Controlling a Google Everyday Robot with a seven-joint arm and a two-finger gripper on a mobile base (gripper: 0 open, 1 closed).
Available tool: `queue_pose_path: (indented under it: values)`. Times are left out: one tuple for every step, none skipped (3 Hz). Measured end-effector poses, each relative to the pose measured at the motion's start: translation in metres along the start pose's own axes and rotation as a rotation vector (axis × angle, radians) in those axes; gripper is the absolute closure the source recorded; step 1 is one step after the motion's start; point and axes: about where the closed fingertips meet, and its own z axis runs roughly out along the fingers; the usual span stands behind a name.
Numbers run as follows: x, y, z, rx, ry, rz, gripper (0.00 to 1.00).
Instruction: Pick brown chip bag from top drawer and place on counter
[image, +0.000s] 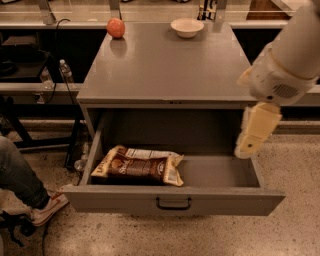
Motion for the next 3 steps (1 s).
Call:
queue_pose_path:
  values:
    - [-0.032, -0.001, 0.051, 0.011, -0.048, -0.006, 0.0]
    - [-0.032, -0.001, 0.051, 0.011, -0.048, -0.006, 0.0]
    - [-0.067, 0.001, 0.085, -0.036, -0.067, -0.06, 0.0]
